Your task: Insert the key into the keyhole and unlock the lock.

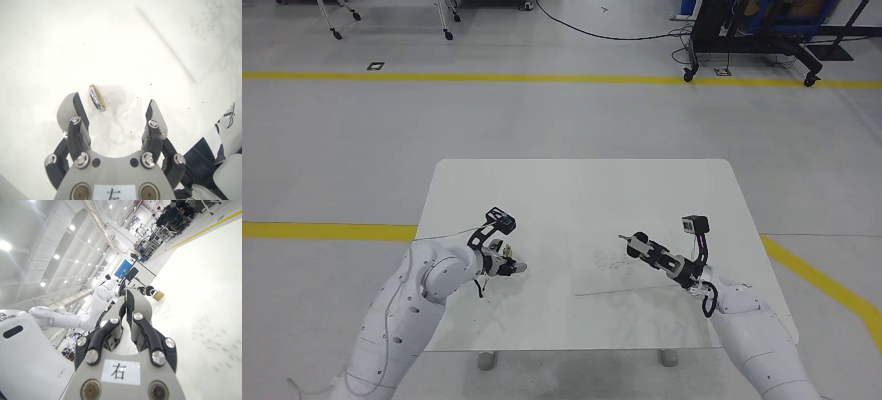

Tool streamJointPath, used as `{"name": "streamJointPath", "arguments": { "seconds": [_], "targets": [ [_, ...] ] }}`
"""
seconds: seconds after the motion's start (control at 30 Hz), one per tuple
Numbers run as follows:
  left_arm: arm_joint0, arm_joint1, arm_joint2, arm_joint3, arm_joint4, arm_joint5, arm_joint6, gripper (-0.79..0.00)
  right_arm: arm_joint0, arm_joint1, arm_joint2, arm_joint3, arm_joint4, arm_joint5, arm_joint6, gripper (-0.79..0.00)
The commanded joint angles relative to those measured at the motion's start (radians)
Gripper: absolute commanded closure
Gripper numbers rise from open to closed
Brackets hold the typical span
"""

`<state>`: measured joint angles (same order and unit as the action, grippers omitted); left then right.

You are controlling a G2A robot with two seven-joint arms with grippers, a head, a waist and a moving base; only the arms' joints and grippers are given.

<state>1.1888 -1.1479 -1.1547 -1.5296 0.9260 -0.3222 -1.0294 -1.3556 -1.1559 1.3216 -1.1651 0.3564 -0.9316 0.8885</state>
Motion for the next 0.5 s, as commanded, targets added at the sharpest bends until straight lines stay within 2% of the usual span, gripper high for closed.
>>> {"name": "streamJointPath", "arguments": {
  "seconds": [0.0,0.1,0.2,0.47],
  "targets": [
    [0.0,0.0,0.001,-0.007,0.009,0.019,0.0,-0.502,0.0,0.0,0.0,0.0,0.0,0.0,0.0,0.0],
    [0.008,0.003,-0.002,-0.025,0.01,0.032,-0.01,-0.394,0.0,0.0,0.0,0.0,0.0,0.0,0.0,0.0],
    [0.016,0.007,-0.008,-0.043,0.016,0.048,-0.037,-0.351,0.0,0.0,0.0,0.0,0.0,0.0,0.0,0.0],
    [-0.004,0.007,0.007,-0.034,0.027,0.09,-0.057,-0.372,0.0,0.0,0.0,0.0,0.0,0.0,0.0,0.0]
  ]
}}
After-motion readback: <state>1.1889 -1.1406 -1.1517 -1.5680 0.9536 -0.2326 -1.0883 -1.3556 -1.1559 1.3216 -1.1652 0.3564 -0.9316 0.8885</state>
